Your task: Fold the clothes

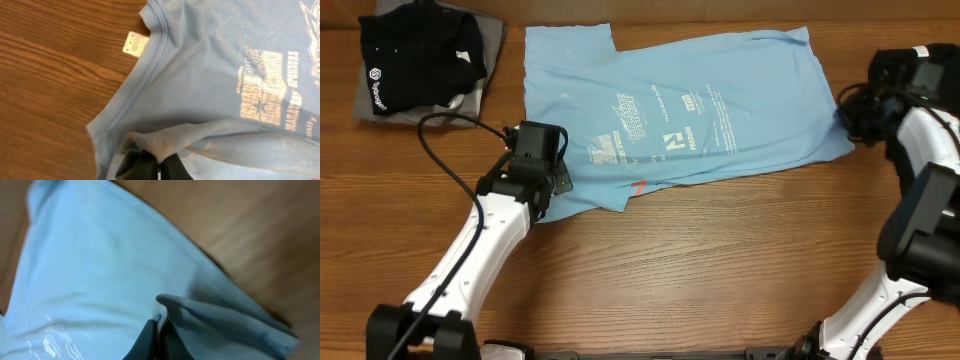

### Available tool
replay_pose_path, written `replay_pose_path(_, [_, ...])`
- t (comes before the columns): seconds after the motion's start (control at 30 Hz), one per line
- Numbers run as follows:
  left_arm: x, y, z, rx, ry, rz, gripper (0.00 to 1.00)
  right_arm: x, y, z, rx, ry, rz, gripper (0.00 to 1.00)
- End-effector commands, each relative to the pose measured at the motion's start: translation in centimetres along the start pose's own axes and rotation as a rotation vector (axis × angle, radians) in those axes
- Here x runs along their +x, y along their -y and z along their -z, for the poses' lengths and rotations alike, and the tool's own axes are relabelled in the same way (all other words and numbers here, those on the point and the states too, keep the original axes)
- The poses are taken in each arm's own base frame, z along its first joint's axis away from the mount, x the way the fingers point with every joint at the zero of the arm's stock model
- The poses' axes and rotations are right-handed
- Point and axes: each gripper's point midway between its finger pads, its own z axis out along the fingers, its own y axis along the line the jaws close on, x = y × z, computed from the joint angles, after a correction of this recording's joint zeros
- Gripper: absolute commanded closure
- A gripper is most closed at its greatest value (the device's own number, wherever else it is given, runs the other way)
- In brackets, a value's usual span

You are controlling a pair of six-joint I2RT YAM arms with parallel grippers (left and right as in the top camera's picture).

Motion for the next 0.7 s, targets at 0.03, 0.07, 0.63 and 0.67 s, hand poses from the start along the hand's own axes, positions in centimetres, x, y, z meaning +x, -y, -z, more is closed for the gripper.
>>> replay_pose_path(0.03, [-0.4, 0.0, -2.0, -0.034, -0.005, -0.042, 0.96, -3.0, -1.9, 1.6, -0.01, 0.129, 0.057, 0.96])
replay_pose_path(0.07, [-0.2, 0.0, -2.5, -0.039, -0.012, -0.044, 0.96, -3.4, -2.1, 1.7, -0.016, 0.144, 0.063, 0.96])
replay_pose_path(0.63, [-4.5, -2.7, -4.8, -0.152, 0.15, 0.036, 0.89, -5.3, 0.2, 0.9, 0.099, 0.239, 0.048, 0.96])
replay_pose_path(0.67, [-4.7, -2.8, -4.8, -0.152, 0.156, 0.041, 0.9, -5.2, 0.3, 0.6, 0.097, 0.234, 0.045, 0.96])
